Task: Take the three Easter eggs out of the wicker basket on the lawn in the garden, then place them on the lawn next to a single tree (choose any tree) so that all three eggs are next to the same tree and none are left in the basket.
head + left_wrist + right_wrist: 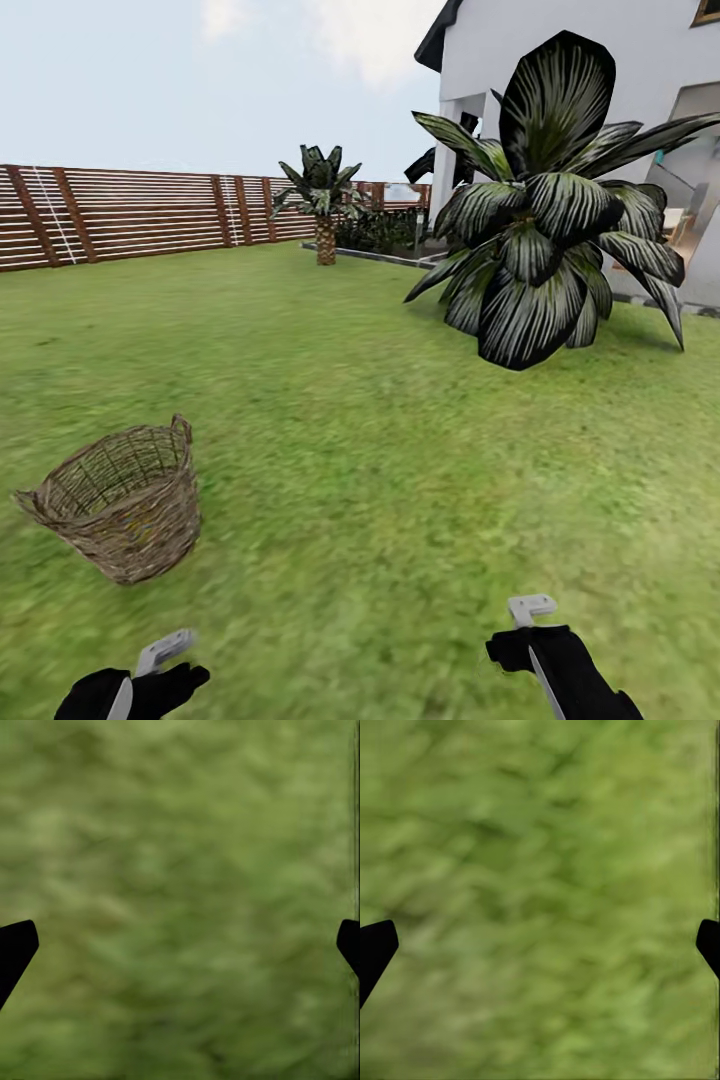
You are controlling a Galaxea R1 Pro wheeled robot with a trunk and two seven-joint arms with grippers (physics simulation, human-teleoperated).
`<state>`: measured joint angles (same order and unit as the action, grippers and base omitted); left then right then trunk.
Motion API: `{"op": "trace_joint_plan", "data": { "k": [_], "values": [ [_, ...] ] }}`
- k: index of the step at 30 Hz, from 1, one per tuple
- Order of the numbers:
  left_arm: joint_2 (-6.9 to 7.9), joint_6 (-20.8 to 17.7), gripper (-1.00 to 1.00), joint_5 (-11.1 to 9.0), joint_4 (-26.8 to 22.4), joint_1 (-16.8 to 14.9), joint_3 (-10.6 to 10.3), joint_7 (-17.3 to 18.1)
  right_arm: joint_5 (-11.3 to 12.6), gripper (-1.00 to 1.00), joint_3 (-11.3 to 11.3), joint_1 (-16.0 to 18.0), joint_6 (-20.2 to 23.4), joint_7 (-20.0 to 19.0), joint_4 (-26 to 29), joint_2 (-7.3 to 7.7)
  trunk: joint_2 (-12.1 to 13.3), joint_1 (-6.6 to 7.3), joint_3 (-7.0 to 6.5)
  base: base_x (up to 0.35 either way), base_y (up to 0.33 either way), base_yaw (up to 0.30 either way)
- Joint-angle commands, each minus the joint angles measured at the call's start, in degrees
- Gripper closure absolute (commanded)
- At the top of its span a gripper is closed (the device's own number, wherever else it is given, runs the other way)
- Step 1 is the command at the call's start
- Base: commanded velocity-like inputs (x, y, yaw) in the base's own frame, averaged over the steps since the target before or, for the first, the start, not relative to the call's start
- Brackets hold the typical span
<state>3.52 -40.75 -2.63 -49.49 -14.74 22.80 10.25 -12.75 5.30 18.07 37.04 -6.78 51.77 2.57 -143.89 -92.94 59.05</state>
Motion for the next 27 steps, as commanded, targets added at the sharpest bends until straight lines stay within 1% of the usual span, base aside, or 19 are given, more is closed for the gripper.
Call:
{"op": "trace_joint_plan", "data": {
  "k": [1, 6, 19, 24, 27],
  "values": [
    [-0.03, -0.4, -1.0, -0.3, -0.1, 0.0, 0.1, 0.1, -0.6, -1.0, 0.0, 0.0, 0.2, -0.6, 0.1, -0.02, 0.0, -0.02, 0.06, 0.289, -0.191, 0.0],
    [-0.06, -0.4, -1.0, -0.3, -0.1, 0.0, 0.1, 0.2, -0.7, -1.0, -0.4, 0.0, 0.1, -0.7, 0.9, -0.07, 0.0, -0.02, 0.06, 0.29, -0.187, 0.0],
    [0.0, -0.4, -1.0, -0.3, -0.1, 0.0, 0.1, 0.3, -1.0, -1.0, -0.4, 0.0, 0.4, -0.7, 1.4, -0.19, 0.0, -0.02, 0.06, 0.292, -0.182, 0.005],
    [0.0, -0.4, -1.0, -0.3, -0.1, 0.0, 0.1, 0.3, -0.9, -1.0, -0.3, 0.0, 0.5, -0.7, 1.4, -0.17, 0.0, -0.02, 0.06, 0.292, -0.18, 0.076],
    [0.0, -0.4, -1.0, -0.3, -0.1, 0.0, 0.1, 0.3, -0.8, -1.0, -0.4, 0.0, 0.5, -0.7, 1.4, -0.19, 0.0, -0.02, 0.06, 0.292, -0.179, 0.205]
  ]
}}
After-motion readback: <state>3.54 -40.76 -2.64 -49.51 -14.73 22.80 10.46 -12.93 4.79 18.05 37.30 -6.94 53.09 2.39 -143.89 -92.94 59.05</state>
